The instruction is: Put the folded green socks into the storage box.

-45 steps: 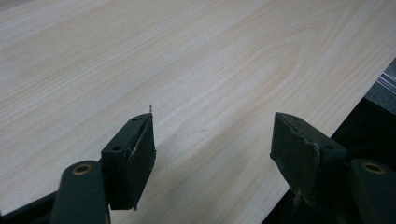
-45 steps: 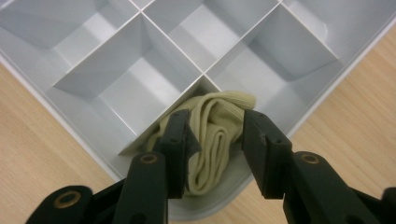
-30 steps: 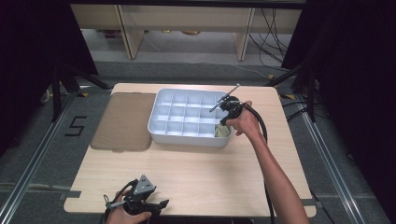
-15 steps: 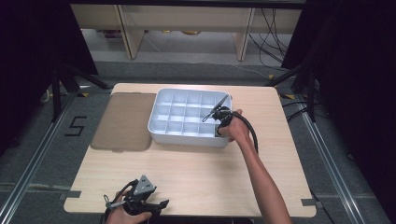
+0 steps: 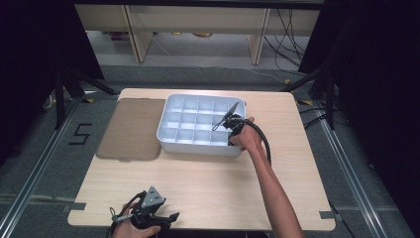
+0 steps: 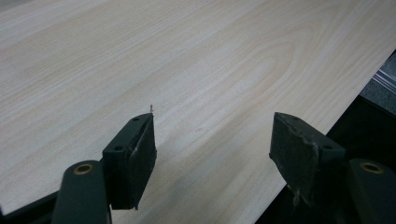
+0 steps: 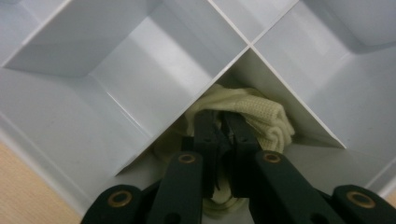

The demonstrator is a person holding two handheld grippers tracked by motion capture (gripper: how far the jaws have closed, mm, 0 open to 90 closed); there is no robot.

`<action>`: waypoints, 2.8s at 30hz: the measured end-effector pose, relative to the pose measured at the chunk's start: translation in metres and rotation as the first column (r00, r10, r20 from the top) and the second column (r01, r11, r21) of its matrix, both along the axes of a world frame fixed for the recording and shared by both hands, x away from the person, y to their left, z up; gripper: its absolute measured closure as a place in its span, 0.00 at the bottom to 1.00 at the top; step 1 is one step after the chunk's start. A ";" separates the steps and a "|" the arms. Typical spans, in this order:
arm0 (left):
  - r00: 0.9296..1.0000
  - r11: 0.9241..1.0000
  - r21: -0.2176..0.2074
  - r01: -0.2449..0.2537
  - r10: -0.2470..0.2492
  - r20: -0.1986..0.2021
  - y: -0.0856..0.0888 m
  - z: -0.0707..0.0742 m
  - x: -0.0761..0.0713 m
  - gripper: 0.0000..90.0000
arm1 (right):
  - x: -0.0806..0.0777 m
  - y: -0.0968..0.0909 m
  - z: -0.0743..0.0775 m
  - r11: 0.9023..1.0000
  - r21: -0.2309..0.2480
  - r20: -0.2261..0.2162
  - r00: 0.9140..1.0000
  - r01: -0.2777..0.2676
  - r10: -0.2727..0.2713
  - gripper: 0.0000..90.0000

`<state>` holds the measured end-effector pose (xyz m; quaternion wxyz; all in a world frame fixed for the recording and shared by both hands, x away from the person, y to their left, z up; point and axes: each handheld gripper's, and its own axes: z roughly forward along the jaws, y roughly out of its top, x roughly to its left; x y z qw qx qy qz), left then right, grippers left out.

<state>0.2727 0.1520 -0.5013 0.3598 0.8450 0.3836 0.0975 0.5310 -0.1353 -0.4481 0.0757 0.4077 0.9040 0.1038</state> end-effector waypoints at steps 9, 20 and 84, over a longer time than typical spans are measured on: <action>1.000 1.000 -0.001 0.010 -0.010 0.013 0.001 0.000 0.001 0.34 | -0.005 -0.023 0.023 0.991 0.122 0.050 0.997 0.060 -0.067 0.79; 0.999 1.000 0.013 0.027 -0.028 0.044 0.004 -0.001 0.005 0.33 | -0.022 -0.029 0.046 0.966 0.245 0.107 0.988 0.081 -0.110 0.58; 0.999 0.999 0.001 -0.047 0.047 0.003 0.005 -0.004 0.007 0.23 | -0.149 -0.063 0.020 0.868 0.481 0.276 0.961 -0.124 -0.015 0.20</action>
